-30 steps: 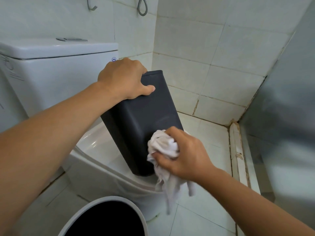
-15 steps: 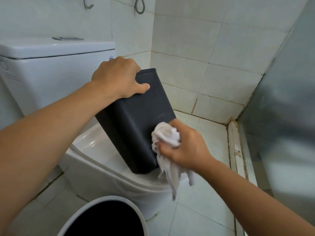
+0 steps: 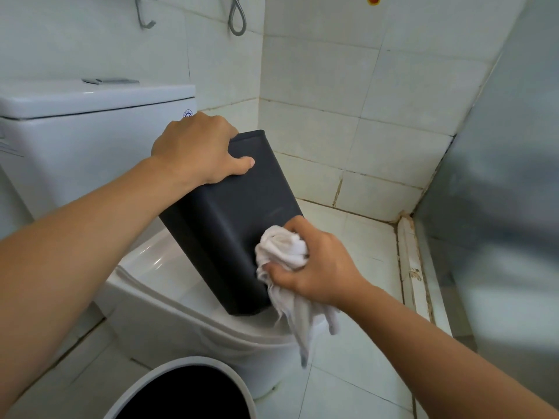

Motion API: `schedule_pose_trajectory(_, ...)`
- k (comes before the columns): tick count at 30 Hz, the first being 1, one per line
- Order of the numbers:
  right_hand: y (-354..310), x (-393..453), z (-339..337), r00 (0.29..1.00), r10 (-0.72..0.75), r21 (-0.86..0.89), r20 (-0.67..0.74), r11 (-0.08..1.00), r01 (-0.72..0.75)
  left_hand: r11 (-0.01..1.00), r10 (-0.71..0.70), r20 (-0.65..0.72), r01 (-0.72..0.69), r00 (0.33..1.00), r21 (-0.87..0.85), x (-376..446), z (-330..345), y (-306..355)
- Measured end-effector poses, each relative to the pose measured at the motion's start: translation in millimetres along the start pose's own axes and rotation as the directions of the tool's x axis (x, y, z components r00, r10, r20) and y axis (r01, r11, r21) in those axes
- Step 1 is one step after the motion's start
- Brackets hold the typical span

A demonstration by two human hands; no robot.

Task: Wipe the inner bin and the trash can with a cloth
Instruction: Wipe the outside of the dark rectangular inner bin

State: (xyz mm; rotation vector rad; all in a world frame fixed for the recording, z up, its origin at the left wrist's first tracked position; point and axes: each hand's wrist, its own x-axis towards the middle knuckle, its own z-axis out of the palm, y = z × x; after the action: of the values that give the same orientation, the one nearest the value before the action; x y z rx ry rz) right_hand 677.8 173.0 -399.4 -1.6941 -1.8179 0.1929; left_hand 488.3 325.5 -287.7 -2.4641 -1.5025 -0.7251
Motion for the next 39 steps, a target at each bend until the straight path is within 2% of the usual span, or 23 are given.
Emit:
schedule_pose_trajectory(3,21.5,15.4,-6.8,0.972,0.201,0.065,-0.123,0.979,-0.194,1.0,0.019,0.001,-0.019,1.0,0.003,-2.1,-3.7,5.5)
schedule_pose_trajectory(5,27.3,18.7,-7.8,0.946,0.27,0.083,-0.178,0.962,-0.259,1.0,0.018,-0.003,-0.018,1.0,0.017,-3.2,-4.8,8.7)
schedule_pose_trajectory(7,22.8,14.3,-6.5,0.954,0.231,0.023,-0.19,0.973,-0.231,0.999,0.019,-0.003,-0.019,1.0,0.03,-3.4,-3.9,11.6)
schedule_pose_trajectory(10,-1.0,-0.9,0.3,0.993,0.008,-0.064,-0.114,0.998,-0.016,0.999,0.033,0.004,-0.034,0.999,0.033,-2.8,-2.5,14.1)
schedule_pose_trajectory(13,-14.6,-10.9,7.5,0.988,-0.145,-0.075,-0.06,0.987,0.141,0.998,0.053,-0.005,-0.052,0.999,0.023,-2.7,-4.3,15.4)
schedule_pose_trajectory(16,-1.6,0.2,0.9,0.992,-0.085,-0.068,-0.09,0.995,0.079,0.996,0.083,-0.005,-0.083,0.997,0.046,-2.9,-5.4,17.3)
schedule_pose_trajectory(19,15.2,21.0,-9.4,0.967,0.164,0.024,-0.197,0.986,-0.163,0.995,0.076,-0.005,-0.075,0.997,0.063,-2.1,-4.6,15.0)
schedule_pose_trajectory(21,17.1,26.9,-9.7,0.928,0.273,0.084,-0.253,0.962,-0.26,0.996,0.064,-0.007,-0.064,0.998,0.07,-2.1,-3.7,14.4)
schedule_pose_trajectory(23,7.1,22.3,-4.2,0.938,0.23,0.039,-0.258,0.973,-0.228,0.996,0.05,-0.004,-0.05,0.999,0.071,-2.1,-2.8,15.1)
schedule_pose_trajectory(26,-20.2,1.6,9.2,0.986,-0.039,-0.043,-0.162,0.999,0.032,0.997,0.051,0.001,-0.051,0.999,0.062,-2.6,-2.8,15.8)
schedule_pose_trajectory(28,-25.0,-3.0,12.2,0.981,-0.159,-0.079,-0.107,0.985,0.151,0.996,0.07,-0.006,-0.07,0.998,0.049,-2.4,-3.6,14.9)
schedule_pose_trajectory(30,-15.8,5.8,6.2,0.985,-0.112,-0.077,-0.134,0.992,0.103,0.994,0.091,-0.009,-0.091,0.996,0.059,-2.5,-3.9,15.0)
schedule_pose_trajectory(33,3.8,26.6,-8.6,0.958,0.163,0.028,-0.236,0.987,-0.161,0.994,0.082,-0.019,-0.08,0.996,0.073,-3.4,-4.7,17.6)
schedule_pose_trajectory(35,9.1,32.1,-11.6,0.918,0.271,0.072,-0.289,0.963,-0.261,0.995,0.064,-0.017,-0.062,0.998,0.079,-4.6,-5.3,20.4)
schedule_pose_trajectory(37,-0.1,24.7,-6.8,0.933,0.227,0.021,-0.281,0.973,-0.23,0.995,0.053,-0.013,-0.052,0.998,0.089,-4.8,-5.8,22.5)
schedule_pose_trajectory(39,-18.0,9.8,3.6,0.977,0.062,-0.032,-0.204,0.997,-0.07,0.995,0.052,-0.01,-0.051,0.999,0.088,-4.3,-5.7,21.2)
